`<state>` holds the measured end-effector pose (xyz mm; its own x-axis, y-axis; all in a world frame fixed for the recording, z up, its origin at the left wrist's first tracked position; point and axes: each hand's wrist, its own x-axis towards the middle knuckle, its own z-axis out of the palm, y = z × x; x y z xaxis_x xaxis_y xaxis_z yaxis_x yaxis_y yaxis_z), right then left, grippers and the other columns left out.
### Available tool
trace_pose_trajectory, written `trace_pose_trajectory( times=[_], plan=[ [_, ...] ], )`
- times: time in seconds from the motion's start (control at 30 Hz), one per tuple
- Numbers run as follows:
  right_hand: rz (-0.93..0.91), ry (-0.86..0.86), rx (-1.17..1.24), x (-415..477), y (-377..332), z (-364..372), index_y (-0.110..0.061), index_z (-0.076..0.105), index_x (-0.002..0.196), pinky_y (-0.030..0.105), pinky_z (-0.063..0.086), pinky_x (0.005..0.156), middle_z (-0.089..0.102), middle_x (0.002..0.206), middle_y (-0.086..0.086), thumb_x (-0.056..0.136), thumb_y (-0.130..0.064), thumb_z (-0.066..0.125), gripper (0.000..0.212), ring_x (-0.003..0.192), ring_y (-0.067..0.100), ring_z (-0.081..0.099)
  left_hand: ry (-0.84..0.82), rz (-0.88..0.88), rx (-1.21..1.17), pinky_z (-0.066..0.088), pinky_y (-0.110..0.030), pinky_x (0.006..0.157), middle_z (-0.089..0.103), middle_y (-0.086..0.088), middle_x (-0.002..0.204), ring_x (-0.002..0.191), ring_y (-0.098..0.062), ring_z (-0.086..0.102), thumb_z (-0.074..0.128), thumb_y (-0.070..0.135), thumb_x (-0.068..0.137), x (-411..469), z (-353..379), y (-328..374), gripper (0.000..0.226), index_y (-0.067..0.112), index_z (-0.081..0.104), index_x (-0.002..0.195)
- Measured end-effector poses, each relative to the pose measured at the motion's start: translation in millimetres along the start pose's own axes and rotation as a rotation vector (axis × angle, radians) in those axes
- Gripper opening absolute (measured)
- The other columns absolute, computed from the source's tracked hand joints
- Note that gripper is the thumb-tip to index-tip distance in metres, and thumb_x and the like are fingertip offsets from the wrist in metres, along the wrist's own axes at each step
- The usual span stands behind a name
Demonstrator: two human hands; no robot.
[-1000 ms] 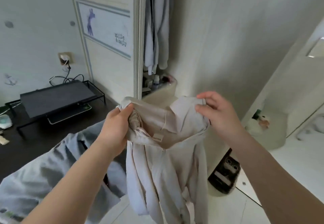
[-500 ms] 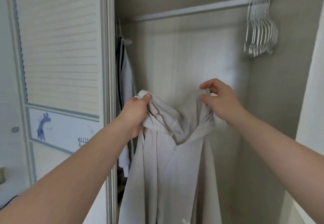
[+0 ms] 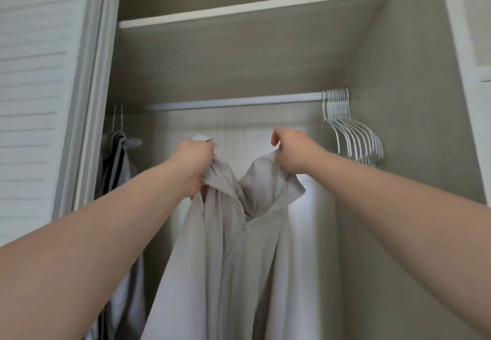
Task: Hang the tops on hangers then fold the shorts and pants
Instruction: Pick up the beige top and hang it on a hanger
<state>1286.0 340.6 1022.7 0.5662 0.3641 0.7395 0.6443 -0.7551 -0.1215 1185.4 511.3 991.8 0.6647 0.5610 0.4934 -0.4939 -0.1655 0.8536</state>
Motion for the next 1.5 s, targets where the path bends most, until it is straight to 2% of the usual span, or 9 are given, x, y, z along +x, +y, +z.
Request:
trace_pose_trajectory(
  times=[0.1, 0.27, 0.37, 0.5, 0.8, 0.97, 1.17, 1.3, 1.5],
  plan=[
    [0.026, 0.104, -0.284, 23, 11, -15, -0.014, 0.055, 0.121, 0.035, 0.043, 0.08, 0.056, 0.126, 0.011, 0.088, -0.006, 0.049, 0.034, 0.115, 0.033, 0.055, -0.014, 0.055, 0.002, 0.04, -0.012, 0.034, 0.055, 0.006, 0.038, 0.033, -0.005, 0.055, 0.041, 0.002, 0.102, 19, 20, 1, 0.033, 0.013, 0.046, 0.071],
    [0.174, 0.163, -0.762, 52, 38, -24, -0.018, 0.051, 0.136, 0.043, 0.032, 0.104, 0.045, 0.141, 0.014, 0.092, -0.019, 0.052, 0.044, 0.132, 0.034, 0.039, -0.001, 0.062, -0.007, 0.045, -0.024, 0.067, 0.06, -0.007, 0.077, 0.074, -0.022, 0.06, 0.044, 0.004, 0.098, 52, 47, -5, 0.025, 0.015, 0.049, 0.077],
    [0.278, 0.176, -0.81, 62, 59, -23, -0.016, 0.049, 0.141, 0.041, 0.031, 0.103, 0.045, 0.142, 0.015, 0.093, -0.02, 0.051, 0.048, 0.132, 0.034, 0.04, -0.005, 0.058, -0.014, 0.04, -0.014, 0.044, 0.056, -0.001, 0.061, 0.049, -0.012, 0.06, 0.041, 0.0, 0.097, 60, 60, -10, 0.029, 0.015, 0.048, 0.073],
    [0.321, 0.207, -0.837, 69, 81, -21, -0.016, 0.055, 0.136, 0.04, 0.034, 0.103, 0.053, 0.139, 0.014, 0.093, -0.013, 0.051, 0.043, 0.129, 0.034, 0.046, 0.006, 0.043, 0.012, 0.038, -0.024, 0.056, 0.052, -0.001, 0.073, 0.062, -0.015, 0.051, 0.043, 0.005, 0.1, 74, 67, -12, 0.025, 0.017, 0.046, 0.078],
    [0.255, 0.396, -0.709, 82, 90, -28, -0.016, 0.061, 0.125, 0.039, 0.036, 0.097, 0.059, 0.127, 0.015, 0.092, -0.011, 0.05, 0.035, 0.122, 0.035, 0.052, 0.046, 0.159, 0.122, 0.047, -0.022, 0.05, 0.054, -0.001, 0.073, 0.056, -0.016, 0.057, 0.051, 0.012, 0.1, 72, 53, -3, 0.025, 0.017, 0.047, 0.075],
    [0.27, 0.456, -0.108, 70, 61, -37, -0.007, 0.063, 0.113, 0.037, 0.045, 0.082, 0.064, 0.12, 0.019, 0.089, -0.013, 0.051, 0.028, 0.108, 0.039, 0.062, 0.094, 0.274, -0.221, 0.035, -0.009, 0.037, 0.047, 0.014, 0.04, 0.033, 0.002, 0.046, 0.037, -0.005, 0.097, 52, 40, 23, 0.037, 0.02, 0.034, 0.07],
    [0.21, 0.402, 0.698, 43, 16, -39, -0.008, 0.057, 0.09, 0.029, 0.03, 0.057, 0.047, 0.076, 0.013, 0.09, -0.008, 0.045, 0.012, 0.073, 0.026, 0.043, 0.174, 0.363, -0.31, 0.042, -0.022, 0.072, 0.042, -0.001, 0.081, 0.076, -0.015, 0.046, 0.044, 0.003, 0.093, 15, 2, 71, 0.03, 0.023, 0.032, 0.074],
    [0.223, 0.384, 1.042, -4, -11, -36, -0.019, 0.058, 0.091, 0.026, 0.022, 0.051, 0.042, 0.072, 0.008, 0.091, -0.014, 0.046, 0.013, 0.061, 0.02, 0.034, 0.183, 0.353, -0.001, 0.049, -0.029, 0.063, 0.052, 0.001, 0.078, 0.065, -0.013, 0.053, 0.051, 0.03, 0.068, -19, -32, 104, 0.015, 0.02, 0.043, 0.076],
    [0.153, 0.509, 1.305, -80, -53, -51, -0.022, 0.048, 0.082, 0.019, 0.025, 0.04, 0.042, 0.058, -0.001, 0.093, -0.011, 0.042, 0.016, 0.043, 0.012, 0.032, 0.288, 0.423, 0.066, 0.05, -0.033, 0.072, 0.057, 0.001, 0.068, 0.066, -0.016, 0.055, 0.05, 0.012, 0.097, -61, -75, 133, 0.025, 0.018, 0.046, 0.073]
  ],
)
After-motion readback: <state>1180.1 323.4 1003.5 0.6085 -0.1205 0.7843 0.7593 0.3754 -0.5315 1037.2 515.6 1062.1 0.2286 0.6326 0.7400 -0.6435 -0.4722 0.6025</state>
